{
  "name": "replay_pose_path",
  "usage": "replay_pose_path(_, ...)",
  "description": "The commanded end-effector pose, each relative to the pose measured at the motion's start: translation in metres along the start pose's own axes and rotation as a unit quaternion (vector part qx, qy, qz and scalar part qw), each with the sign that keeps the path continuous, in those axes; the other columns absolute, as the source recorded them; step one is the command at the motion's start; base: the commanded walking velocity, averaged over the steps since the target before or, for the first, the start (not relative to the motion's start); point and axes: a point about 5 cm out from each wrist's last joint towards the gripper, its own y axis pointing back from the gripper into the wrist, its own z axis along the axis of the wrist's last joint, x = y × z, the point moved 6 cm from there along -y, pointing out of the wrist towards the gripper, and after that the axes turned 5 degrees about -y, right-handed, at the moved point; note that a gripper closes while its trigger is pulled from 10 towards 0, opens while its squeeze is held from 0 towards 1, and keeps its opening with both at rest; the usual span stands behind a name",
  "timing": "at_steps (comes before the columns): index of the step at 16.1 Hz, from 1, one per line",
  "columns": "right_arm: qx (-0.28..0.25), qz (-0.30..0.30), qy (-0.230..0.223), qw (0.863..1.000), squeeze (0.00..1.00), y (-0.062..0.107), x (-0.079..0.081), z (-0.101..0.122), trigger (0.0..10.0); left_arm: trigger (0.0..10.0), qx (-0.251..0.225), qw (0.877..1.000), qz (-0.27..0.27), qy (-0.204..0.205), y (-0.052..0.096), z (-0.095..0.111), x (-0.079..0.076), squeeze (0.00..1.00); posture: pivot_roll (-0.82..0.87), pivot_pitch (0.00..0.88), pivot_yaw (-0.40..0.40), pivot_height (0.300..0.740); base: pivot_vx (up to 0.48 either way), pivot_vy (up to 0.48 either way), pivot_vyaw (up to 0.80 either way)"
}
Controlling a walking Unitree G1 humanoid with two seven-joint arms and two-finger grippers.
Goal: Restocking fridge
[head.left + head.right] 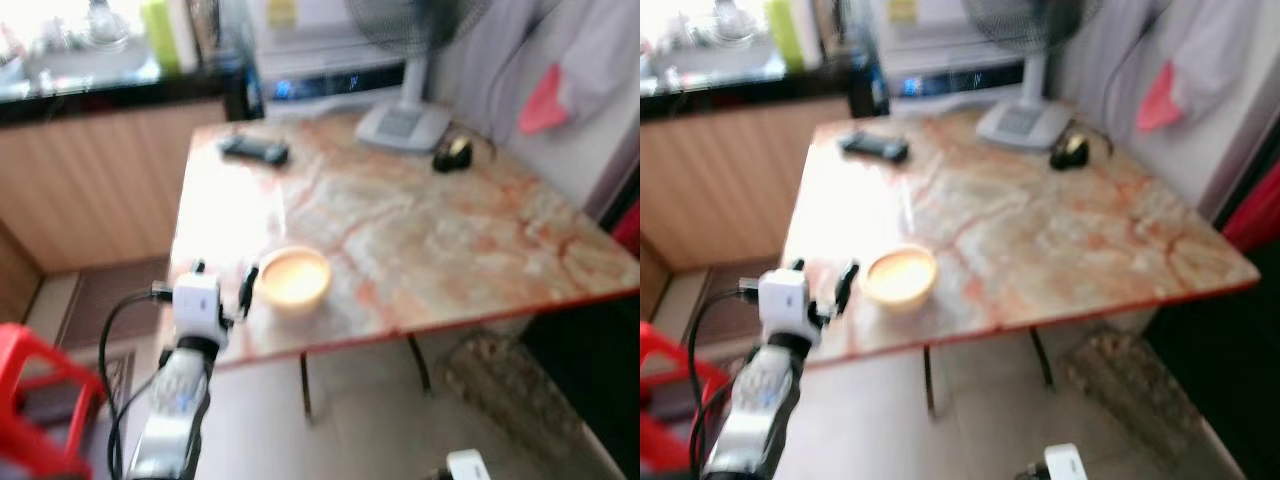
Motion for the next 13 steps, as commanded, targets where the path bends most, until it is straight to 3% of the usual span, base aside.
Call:
replay_pose_path(1,0.003,-0.006,-0.001,1.000,0.00,0.001,-0.006,-0.002,10.0,10.0,0.002,1.000,-0.007,0.012,0.000,0.000,-0.007,0.00,0.00,0.000,0.011,0.740,0.281,0.000,0.00)
replay_pose_path(5,0.004,-0.005,-0.002,1.000,0.00,0.001,-0.004,-0.002,10.0,10.0,0.009,1.000,-0.003,0.013,0.002,-0.003,-0.004,0.00,0.01,0.000,0.011,0.740,0.141,0.000,0.00)
replay_pose_path(9,0.004,-0.005,-0.001,1.000,0.00,0.001,-0.004,-0.003,10.0,10.0,0.026,0.999,0.000,0.046,0.002,-0.008,-0.005,0.00,0.01,0.000,0.010,0.740,0.000,0.000,0.00)
replay_pose_path(10,0.004,-0.004,-0.001,1.000,0.00,0.001,-0.005,-0.003,10.0,10.0,0.043,0.992,0.014,0.116,0.001,-0.014,-0.001,0.00,0.01,0.000,0.009,0.740,0.000,0.000,0.00)
replay_pose_path(13,0.004,-0.005,0.001,1.000,0.00,0.001,-0.005,-0.002,10.0,10.0,0.044,0.980,0.030,0.189,-0.004,-0.012,0.009,0.00,0.01,0.000,0.007,0.740,0.000,0.000,0.00)
